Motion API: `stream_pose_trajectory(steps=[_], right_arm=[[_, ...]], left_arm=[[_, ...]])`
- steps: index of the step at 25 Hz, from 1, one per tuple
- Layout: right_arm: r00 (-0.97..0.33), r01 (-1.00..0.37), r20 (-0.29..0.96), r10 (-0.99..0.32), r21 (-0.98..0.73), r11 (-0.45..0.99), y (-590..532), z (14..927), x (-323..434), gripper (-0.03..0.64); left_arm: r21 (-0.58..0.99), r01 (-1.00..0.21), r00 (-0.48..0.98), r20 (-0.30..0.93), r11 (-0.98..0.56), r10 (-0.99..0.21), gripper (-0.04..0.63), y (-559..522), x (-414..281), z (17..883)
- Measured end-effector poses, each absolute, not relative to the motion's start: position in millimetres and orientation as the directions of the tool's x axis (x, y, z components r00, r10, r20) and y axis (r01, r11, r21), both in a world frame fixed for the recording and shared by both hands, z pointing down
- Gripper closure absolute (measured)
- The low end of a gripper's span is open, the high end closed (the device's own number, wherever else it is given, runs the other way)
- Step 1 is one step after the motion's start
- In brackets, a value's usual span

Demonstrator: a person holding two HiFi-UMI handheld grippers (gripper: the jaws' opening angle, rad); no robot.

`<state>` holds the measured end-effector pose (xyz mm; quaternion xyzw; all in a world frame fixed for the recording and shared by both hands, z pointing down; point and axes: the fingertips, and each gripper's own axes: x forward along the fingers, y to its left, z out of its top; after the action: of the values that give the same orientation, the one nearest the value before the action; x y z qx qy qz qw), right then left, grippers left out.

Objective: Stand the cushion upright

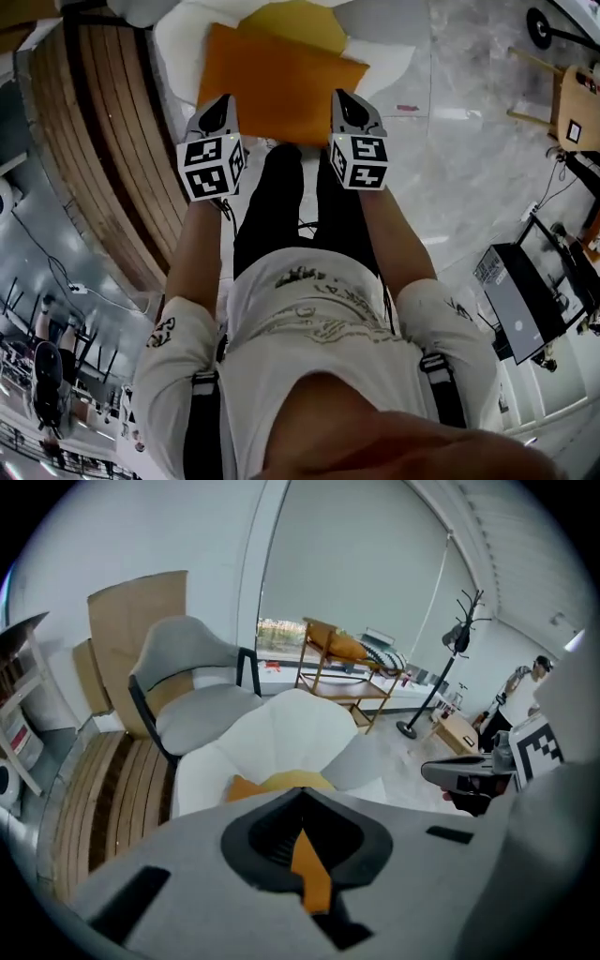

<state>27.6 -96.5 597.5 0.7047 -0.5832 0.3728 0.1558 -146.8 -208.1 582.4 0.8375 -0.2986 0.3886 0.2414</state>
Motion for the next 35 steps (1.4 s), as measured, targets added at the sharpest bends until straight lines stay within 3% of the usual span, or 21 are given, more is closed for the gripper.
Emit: stream_pose_trajectory(steps=[11, 13, 14, 15, 21, 28, 35], right_arm=[[0.092, -0.86, 0.794, -0.601, -0.241, -0.45, -48.8, 785.1, 36.7, 0.586], [0.058, -0.829, 0.802, -0.595, -0.294, -0.476, -43.1, 821.9, 36.1, 0.55], [0.04, -0.814, 0.808, -0.587, -0.315, -0.489, -39.2, 840.2, 37.1, 0.475], [0.03, -0.8, 0.816, -0.578, -0.327, -0.503, -34.6, 857.1, 39.9, 0.44], [0.067, -0.752, 0.849, -0.523, -0.302, -0.586, -8.9, 918.5, 58.1, 0.325], [-0.007, -0.653, 0.86, -0.51, -0.391, -0.649, 5.9, 966.3, 53.2, 0.265], [-0.055, -0.673, 0.871, -0.488, -0.393, -0.626, 3.8, 1000.1, 54.3, 0.213]], left_arm=[[0.115, -0.598, 0.478, 0.846, -0.794, -0.238, 0.575, -224.4, -114.3, 752.0], [0.124, -0.578, 0.466, 0.862, -0.806, -0.202, 0.513, -223.9, -113.7, 782.9], [0.124, -0.574, 0.456, 0.869, -0.81, -0.191, 0.442, -224.1, -114.8, 797.0], [0.117, -0.573, 0.442, 0.878, -0.811, -0.185, 0.423, -225.0, -116.8, 810.3], [0.056, -0.545, 0.325, 0.934, -0.837, -0.15, 0.268, -227.8, -147.6, 872.1], [-0.024, -0.56, 0.237, 0.953, -0.828, -0.188, 0.185, -250.7, -177.0, 909.6], [-0.052, -0.566, 0.227, 0.95, -0.822, -0.216, 0.173, -253.1, -172.9, 947.4]])
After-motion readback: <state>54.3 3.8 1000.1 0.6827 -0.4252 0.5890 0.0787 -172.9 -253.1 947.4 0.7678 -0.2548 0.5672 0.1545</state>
